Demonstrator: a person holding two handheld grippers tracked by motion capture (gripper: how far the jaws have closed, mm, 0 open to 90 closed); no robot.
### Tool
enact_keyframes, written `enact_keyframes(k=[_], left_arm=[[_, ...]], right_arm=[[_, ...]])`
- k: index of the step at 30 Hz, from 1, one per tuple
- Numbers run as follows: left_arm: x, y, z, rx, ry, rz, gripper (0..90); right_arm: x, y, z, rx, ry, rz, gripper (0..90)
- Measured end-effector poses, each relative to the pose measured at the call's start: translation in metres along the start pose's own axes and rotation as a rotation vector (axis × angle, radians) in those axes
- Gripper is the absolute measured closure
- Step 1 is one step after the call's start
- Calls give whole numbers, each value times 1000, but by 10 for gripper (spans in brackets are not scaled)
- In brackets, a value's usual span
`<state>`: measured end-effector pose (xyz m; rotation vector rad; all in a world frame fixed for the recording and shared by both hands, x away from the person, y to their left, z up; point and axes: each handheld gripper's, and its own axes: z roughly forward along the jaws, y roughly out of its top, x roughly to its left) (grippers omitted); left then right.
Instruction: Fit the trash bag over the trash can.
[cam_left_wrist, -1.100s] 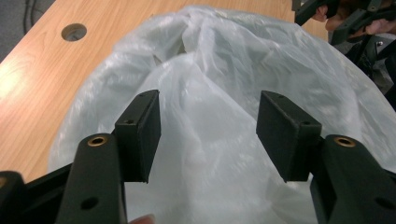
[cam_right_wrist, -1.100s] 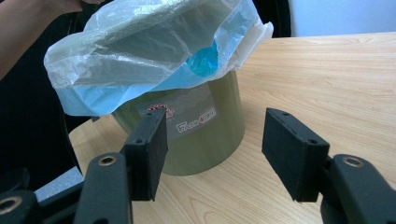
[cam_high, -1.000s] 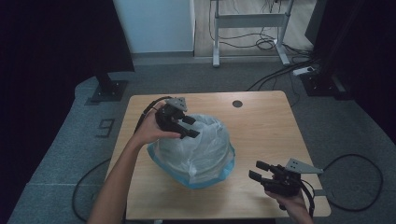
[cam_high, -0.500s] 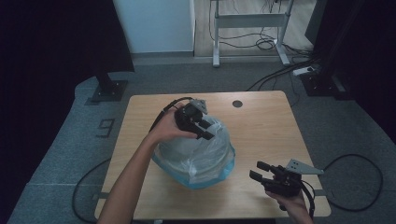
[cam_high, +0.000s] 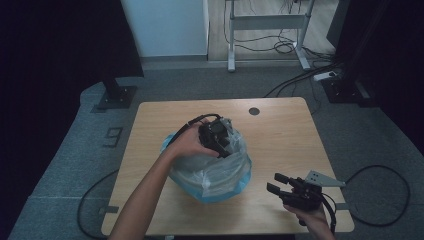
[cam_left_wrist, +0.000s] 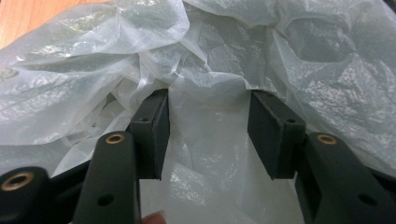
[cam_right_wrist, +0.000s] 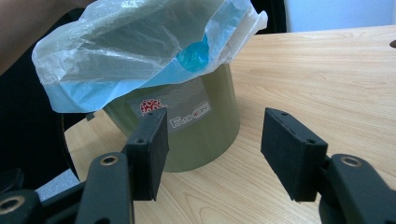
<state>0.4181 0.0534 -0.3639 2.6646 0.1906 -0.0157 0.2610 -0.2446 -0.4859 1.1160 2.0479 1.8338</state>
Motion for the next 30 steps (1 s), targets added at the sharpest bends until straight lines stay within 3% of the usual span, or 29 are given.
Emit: enact_keyframes(k=[7,11,16,22,30], left_arm=[[2,-16,-29,-76,15,-21,457],[7,-31,-43,-87,48,-58,457],[14,-49,-45,-52,77,-101,456],[23,-66,-37,2,91,-145,455],[15,-63,-41,-32,111,-122,428]], right_arm=[[0,0,-1,-2,-1,-1,407],[0,-1,0,-1,-3,0,407],[1,-1,3,5,1,-3,407],[0,-3,5,11,1,1,407],[0,-2,4,10,0,1,407]])
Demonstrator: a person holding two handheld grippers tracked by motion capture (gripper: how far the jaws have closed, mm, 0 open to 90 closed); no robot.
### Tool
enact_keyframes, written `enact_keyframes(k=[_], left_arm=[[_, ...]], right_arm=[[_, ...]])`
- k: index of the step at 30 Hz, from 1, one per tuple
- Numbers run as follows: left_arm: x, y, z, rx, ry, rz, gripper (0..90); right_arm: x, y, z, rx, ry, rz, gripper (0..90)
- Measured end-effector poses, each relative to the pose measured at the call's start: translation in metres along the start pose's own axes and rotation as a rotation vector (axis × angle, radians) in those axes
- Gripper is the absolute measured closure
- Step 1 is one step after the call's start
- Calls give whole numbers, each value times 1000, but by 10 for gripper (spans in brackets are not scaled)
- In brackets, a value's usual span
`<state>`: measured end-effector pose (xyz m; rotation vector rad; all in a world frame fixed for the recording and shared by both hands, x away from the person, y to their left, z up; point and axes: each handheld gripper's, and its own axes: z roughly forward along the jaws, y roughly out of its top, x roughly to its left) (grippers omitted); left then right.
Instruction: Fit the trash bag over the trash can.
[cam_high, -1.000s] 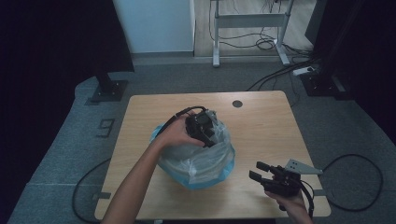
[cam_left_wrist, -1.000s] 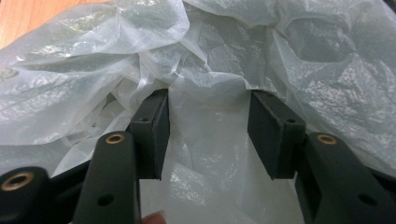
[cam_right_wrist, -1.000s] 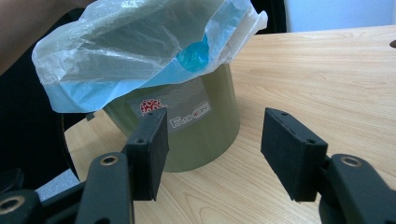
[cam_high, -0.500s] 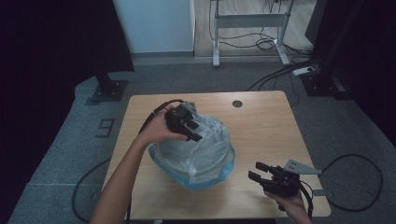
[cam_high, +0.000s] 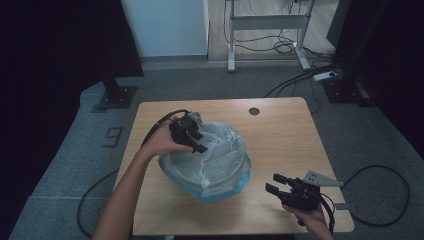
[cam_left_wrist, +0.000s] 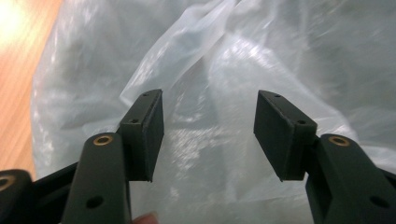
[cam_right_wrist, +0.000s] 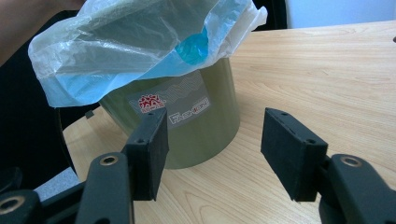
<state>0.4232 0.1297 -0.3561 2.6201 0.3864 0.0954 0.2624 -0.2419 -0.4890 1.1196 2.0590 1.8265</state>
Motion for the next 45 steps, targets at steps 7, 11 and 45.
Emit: enact_keyframes(k=[7,11,45], left_arm=[[-27,15,-3,-18,-6,78,424],[-41,27,1,-20,-22,120,425],[-56,18,-12,-127,17,77,323]], right_arm=[[0,-1,1,3,2,4,407],[1,-1,2,5,6,0,407],[0,-1,-1,-3,-4,2,405]])
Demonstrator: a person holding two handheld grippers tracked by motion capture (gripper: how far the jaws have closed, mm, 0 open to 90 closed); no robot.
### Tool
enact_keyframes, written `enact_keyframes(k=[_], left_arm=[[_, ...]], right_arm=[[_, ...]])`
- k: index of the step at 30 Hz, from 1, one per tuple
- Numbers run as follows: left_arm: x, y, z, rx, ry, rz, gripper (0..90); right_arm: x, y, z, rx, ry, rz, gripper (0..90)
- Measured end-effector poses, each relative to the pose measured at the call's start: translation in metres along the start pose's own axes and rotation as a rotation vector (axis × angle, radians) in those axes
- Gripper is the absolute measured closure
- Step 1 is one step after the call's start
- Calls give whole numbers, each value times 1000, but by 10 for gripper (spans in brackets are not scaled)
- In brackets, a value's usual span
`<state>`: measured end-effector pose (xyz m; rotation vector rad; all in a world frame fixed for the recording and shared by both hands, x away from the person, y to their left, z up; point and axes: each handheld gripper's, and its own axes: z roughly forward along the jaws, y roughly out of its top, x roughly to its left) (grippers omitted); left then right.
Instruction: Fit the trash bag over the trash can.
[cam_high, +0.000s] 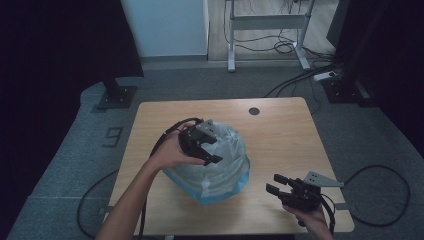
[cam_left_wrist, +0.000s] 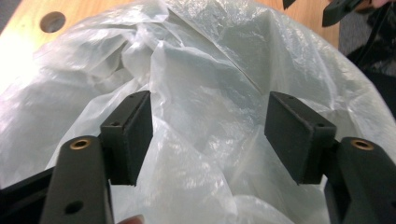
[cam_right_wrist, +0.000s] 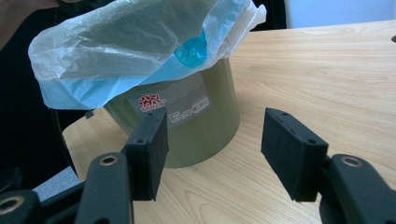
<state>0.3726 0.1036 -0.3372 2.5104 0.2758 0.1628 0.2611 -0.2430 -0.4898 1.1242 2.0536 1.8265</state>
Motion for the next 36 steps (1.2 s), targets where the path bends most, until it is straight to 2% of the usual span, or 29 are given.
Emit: enact_keyframes(k=[15,23,31,36], left_arm=[[-19,-36,-32,-143,85,-60,313],[-32,-63,-53,-234,147,-106,314],[-48,-94,-68,-278,188,-135,315],[-57,-118,-74,-277,217,-153,315]], right_arm=[[1,-1,0,8,-8,-8,403],[1,-1,-1,10,-13,-13,403],[0,-3,-1,14,-19,-12,401],[0,-4,0,16,-21,-9,401]])
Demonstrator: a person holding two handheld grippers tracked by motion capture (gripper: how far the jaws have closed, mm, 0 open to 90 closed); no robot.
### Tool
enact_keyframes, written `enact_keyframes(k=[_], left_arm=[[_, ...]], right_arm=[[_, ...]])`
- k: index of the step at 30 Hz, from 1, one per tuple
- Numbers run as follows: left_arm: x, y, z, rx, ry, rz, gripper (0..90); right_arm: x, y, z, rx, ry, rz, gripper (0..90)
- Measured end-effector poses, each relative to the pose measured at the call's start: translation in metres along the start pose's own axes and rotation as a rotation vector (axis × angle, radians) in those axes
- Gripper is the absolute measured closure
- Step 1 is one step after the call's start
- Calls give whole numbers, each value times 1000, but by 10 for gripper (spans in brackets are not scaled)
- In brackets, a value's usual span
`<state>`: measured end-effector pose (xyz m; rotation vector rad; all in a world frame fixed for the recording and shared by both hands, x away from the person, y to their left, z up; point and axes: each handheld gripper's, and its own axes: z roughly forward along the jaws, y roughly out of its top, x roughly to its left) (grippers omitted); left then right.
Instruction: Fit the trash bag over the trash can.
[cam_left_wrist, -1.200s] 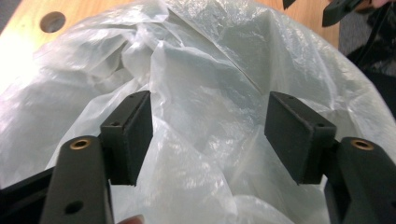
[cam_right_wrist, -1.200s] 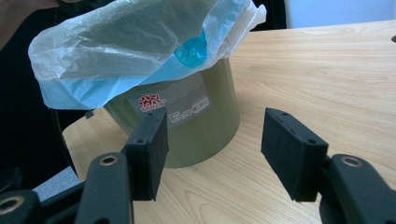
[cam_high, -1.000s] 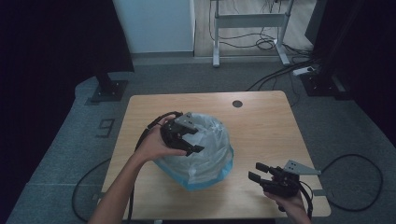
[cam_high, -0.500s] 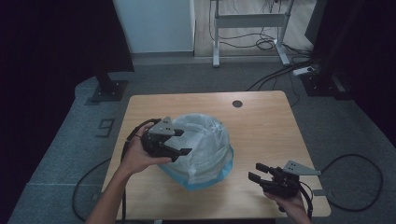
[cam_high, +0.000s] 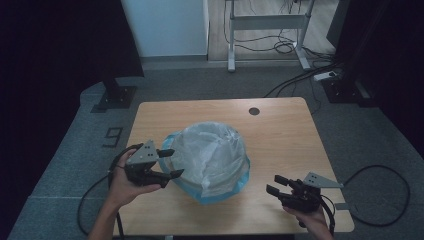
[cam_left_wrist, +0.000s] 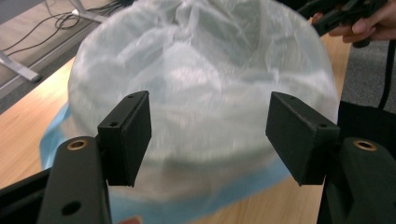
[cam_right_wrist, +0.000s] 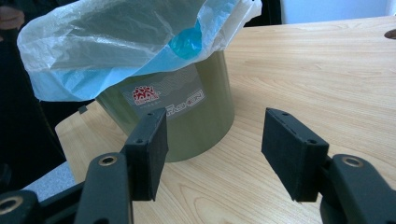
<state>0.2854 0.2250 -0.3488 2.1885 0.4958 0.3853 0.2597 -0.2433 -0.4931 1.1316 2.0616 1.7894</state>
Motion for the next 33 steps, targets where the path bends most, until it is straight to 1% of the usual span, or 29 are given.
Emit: enact_keyframes(k=[6,12,16,19,20,21,33], left_arm=[[-3,-27,-11,6,26,-28,315],[-8,-54,-14,17,38,-60,313],[-10,-68,-15,22,49,-79,314],[-10,-73,-15,19,51,-90,314],[-10,-78,-14,15,49,-101,314],[-10,-80,-14,17,48,-103,314],[-6,-85,-5,17,39,-122,314]], right_arm=[[-2,-2,2,10,-5,1,401],[-3,-3,3,18,-9,0,400],[-3,-4,3,19,-13,2,399],[-4,-4,3,20,-15,4,399],[-4,-5,3,21,-15,3,399],[-4,-5,3,21,-14,2,399],[-4,-4,2,18,-18,0,398]])
